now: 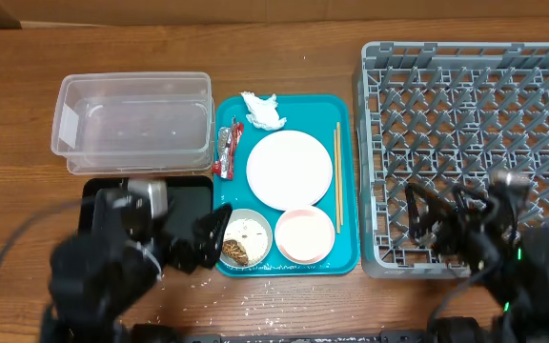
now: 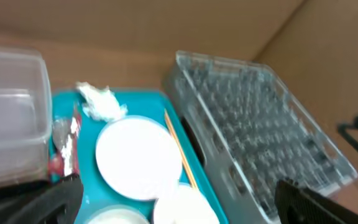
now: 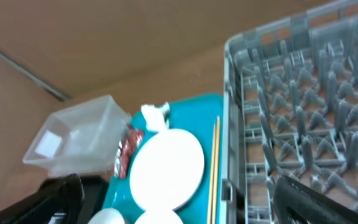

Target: Sort waste into correct bins and load items into the dishwasher

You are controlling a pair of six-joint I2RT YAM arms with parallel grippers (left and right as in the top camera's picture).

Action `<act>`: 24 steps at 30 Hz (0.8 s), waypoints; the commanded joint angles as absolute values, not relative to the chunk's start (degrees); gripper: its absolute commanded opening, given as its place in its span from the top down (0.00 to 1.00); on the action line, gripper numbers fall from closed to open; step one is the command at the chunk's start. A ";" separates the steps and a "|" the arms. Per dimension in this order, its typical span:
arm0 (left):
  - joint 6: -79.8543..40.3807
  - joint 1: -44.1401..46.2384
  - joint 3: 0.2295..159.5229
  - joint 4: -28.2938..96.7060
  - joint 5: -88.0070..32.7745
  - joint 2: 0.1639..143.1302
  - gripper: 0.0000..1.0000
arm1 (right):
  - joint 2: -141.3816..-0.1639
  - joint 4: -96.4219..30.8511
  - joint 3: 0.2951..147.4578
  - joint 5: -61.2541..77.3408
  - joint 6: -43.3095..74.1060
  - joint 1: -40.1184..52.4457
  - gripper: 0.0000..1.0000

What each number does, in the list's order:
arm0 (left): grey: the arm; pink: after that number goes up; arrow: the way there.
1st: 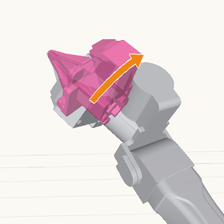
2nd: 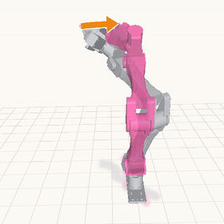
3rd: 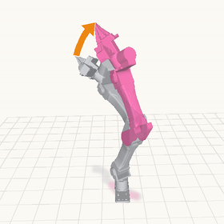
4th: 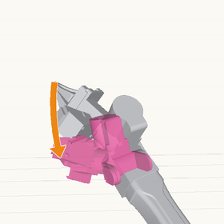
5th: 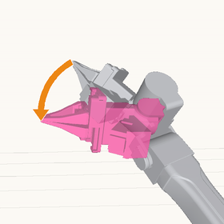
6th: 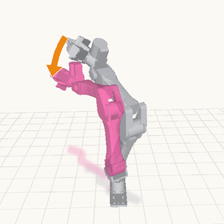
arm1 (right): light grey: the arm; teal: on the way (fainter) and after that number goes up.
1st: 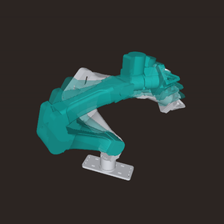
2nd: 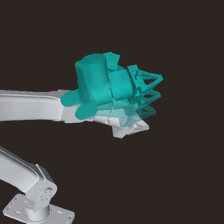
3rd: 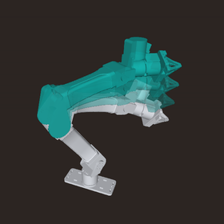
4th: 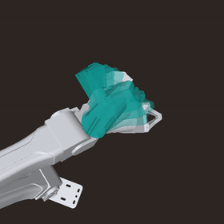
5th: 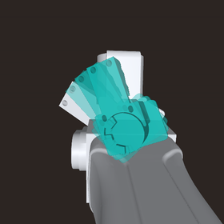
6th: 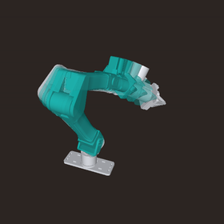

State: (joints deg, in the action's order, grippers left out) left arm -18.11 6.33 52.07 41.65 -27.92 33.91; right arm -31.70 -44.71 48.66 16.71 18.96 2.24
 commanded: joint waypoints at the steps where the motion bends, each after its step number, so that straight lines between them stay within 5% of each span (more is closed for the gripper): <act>1: -16.73 7.68 62.41 47.79 -31.88 44.05 0.00 | -40.66 -47.59 56.75 17.37 17.69 2.17 0.00; 9: -17.56 10.55 66.70 50.13 -44.91 56.34 0.00 | -51.29 -50.94 62.67 19.38 17.82 2.17 0.00; 12: -16.73 17.28 66.70 57.39 -32.99 60.51 0.03 | -52.27 -50.87 62.67 19.38 17.85 2.17 0.00; 16: -23.22 30.15 65.91 63.22 -9.61 65.82 0.27 | -53.12 -51.37 62.67 19.38 17.85 2.17 0.00; 24: -30.46 48.05 65.28 59.18 7.66 78.94 0.20 | -54.87 -53.23 62.67 19.40 17.85 2.17 0.00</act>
